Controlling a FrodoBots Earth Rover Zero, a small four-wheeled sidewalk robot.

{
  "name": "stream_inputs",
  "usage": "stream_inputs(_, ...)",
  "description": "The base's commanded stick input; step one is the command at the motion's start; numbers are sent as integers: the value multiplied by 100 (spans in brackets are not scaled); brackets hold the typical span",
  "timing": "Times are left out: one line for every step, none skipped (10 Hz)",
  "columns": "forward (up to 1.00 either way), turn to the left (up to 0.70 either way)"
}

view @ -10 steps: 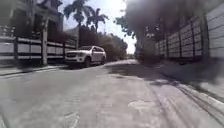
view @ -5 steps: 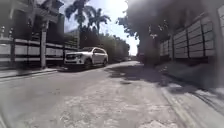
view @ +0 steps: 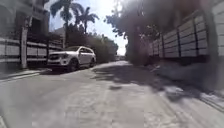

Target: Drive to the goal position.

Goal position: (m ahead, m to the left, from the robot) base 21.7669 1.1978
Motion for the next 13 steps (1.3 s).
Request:
stream_inputs(100,-20)
stream_inputs(100,2)
stream_inputs(100,2)
stream_inputs(100,2)
stream_inputs(100,2)
stream_inputs(100,2)
stream_inputs(100,2)
stream_inputs(100,2)
stream_inputs(100,2)
stream_inputs(100,2)
stream_inputs(100,2)
stream_inputs(100,2)
stream_inputs(100,2)
